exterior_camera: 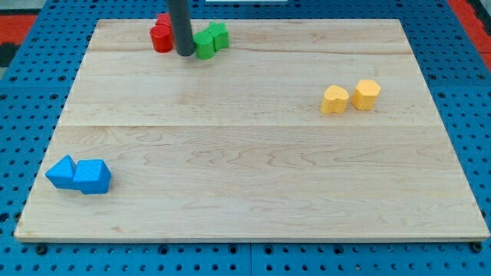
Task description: Separate the red star from red circle
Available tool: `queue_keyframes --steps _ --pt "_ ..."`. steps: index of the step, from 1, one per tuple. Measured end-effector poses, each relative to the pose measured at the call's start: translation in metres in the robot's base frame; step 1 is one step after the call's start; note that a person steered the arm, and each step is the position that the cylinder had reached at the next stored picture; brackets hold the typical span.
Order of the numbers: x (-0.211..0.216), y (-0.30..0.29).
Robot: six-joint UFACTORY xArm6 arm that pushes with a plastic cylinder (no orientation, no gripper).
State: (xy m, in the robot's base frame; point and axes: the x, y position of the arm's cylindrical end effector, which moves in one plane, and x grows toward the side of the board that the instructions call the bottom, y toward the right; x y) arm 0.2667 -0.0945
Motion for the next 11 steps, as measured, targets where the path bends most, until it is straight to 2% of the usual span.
queue_keyframes --steps 1,2,3,5,7,8,10,11 --pt "-0.035 0.025" --pt "-0.041 0.017" --pt "-0.074 0.011" --pt "-0.06 -0.075" --pt "-0.054 -0.098" --pt "-0.076 -0.122" --pt "-0.066 -0.208" --pt "-0.062 -0.21"
